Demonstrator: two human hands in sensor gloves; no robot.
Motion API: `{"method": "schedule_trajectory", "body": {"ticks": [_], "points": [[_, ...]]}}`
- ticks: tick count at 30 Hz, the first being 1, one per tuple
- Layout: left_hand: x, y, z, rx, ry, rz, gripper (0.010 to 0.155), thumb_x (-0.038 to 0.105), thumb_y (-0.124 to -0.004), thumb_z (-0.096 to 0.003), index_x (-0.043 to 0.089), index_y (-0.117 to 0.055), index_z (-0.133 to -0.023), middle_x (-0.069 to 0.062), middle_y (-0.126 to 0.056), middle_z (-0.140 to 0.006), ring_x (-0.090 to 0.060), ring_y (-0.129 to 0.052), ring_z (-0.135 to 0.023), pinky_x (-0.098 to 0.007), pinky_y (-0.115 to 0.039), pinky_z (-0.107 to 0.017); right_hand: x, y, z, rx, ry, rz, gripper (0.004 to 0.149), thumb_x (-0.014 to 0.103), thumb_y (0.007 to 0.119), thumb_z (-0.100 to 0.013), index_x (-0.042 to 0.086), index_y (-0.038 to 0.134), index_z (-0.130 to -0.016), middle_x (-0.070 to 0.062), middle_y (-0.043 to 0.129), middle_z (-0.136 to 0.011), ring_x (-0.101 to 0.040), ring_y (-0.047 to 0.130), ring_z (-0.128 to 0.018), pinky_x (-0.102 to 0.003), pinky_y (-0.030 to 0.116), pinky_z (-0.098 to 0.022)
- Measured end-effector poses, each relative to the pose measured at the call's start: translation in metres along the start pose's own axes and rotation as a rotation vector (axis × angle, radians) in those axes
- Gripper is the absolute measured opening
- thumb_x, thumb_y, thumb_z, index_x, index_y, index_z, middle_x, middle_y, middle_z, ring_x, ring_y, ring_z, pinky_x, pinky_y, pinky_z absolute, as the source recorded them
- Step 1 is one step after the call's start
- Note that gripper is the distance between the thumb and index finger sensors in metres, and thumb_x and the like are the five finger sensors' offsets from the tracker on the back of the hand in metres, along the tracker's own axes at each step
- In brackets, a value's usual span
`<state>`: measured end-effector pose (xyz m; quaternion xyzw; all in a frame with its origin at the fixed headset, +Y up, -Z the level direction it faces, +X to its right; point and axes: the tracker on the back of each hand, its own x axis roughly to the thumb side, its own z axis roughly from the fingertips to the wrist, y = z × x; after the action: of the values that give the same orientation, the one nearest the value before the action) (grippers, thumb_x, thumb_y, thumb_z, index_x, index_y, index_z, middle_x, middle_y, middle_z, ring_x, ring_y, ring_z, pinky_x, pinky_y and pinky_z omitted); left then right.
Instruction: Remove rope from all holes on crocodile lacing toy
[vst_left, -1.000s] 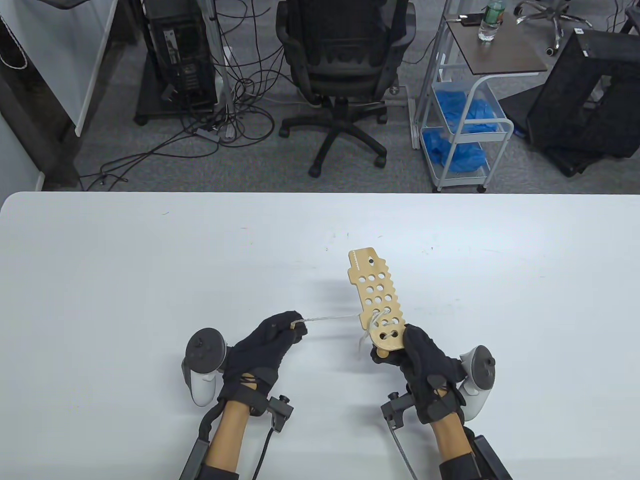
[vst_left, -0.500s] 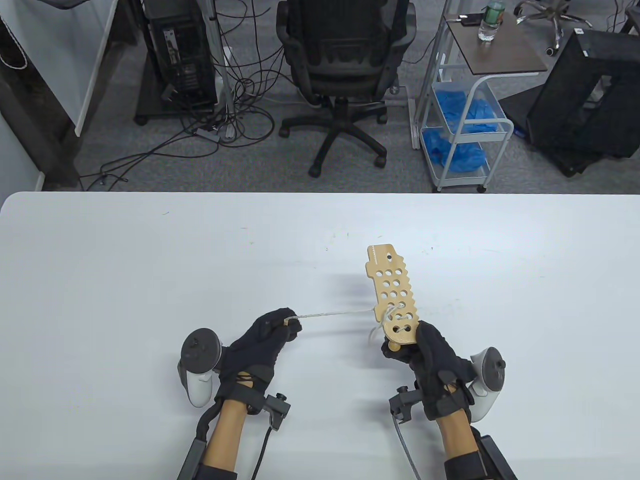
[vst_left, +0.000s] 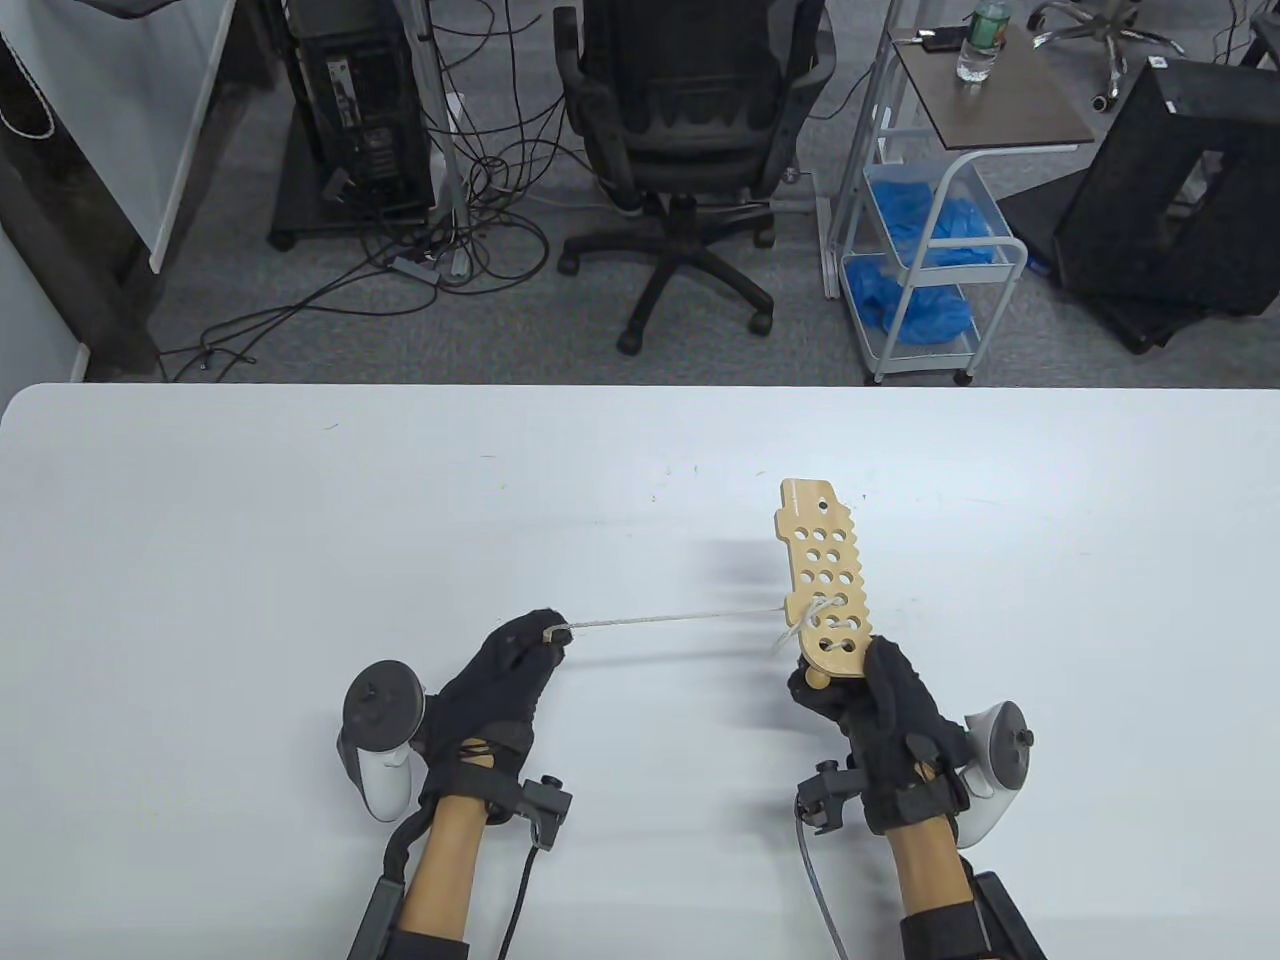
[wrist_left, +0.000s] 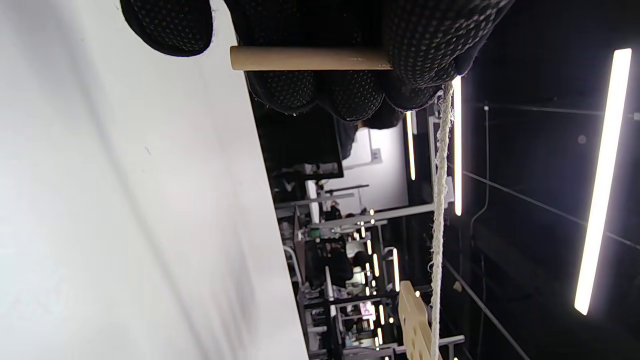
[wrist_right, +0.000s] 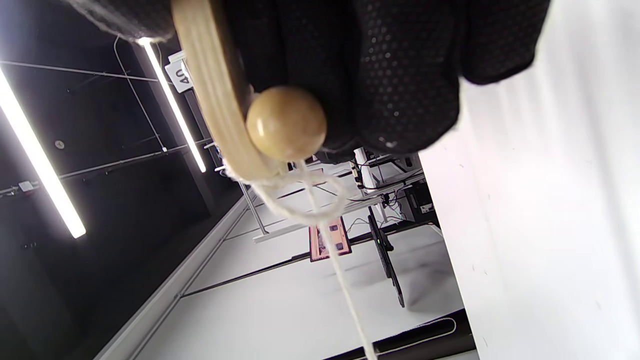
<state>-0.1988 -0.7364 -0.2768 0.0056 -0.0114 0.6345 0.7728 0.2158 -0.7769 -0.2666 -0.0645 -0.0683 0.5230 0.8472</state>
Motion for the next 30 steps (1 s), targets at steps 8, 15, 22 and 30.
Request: {"method": "schedule_trajectory", "body": {"ticks": [8, 15, 22, 30], "points": [[-0.004, 0.011, 0.001, 0.061, 0.013, 0.037, 0.045, 0.042, -0.076, -0.0530, 0.044, -0.073, -0.098, 0.007, -0.089, -0.095, -0.019, -0.087, -0.085, -0.059, -0.067, -0.071, 0.001, -0.006, -0.001, -0.035, 0.003, -0.017, 0.053, 0.043, 0.071, -0.047, 0.000, 0.074, -0.078, -0.024, 0.090, -0.070, -0.042, 0.095, -0.054, -0.065, 0.070, -0.051], [-0.010, 0.024, 0.002, 0.137, 0.038, 0.079, 0.051, 0.033, -0.079, -0.0527, 0.044, -0.067, -0.101, 0.009, -0.091, -0.091, -0.015, -0.094, -0.078, -0.055, -0.070, -0.070, 0.002, -0.013, -0.001, -0.072, -0.004, -0.037, 0.053, 0.043, 0.071, -0.047, 0.000, 0.074, -0.078, -0.024, 0.090, -0.071, -0.042, 0.095, -0.054, -0.065, 0.070, -0.051], [-0.016, 0.037, 0.005, 0.221, 0.065, 0.115, 0.051, 0.033, -0.078, -0.0537, 0.047, -0.065, -0.101, 0.011, -0.090, -0.093, -0.014, -0.094, -0.081, -0.054, -0.071, -0.070, 0.004, -0.027, -0.001, -0.154, -0.006, -0.179, 0.053, 0.044, 0.069, -0.048, 0.002, 0.072, -0.080, -0.022, 0.088, -0.073, -0.040, 0.094, -0.057, -0.064, 0.070, -0.053], [-0.024, 0.048, 0.009, 0.322, 0.104, 0.179, 0.048, 0.034, -0.078, -0.0534, 0.047, -0.065, -0.098, 0.013, -0.091, -0.096, -0.013, -0.092, -0.089, -0.052, -0.072, -0.071, -0.003, -0.049, 0.000, -0.256, 0.012, -0.365, 0.052, 0.045, 0.066, -0.049, 0.005, 0.068, -0.083, -0.019, 0.086, -0.078, -0.038, 0.093, -0.061, -0.062, 0.070, -0.056]]}}
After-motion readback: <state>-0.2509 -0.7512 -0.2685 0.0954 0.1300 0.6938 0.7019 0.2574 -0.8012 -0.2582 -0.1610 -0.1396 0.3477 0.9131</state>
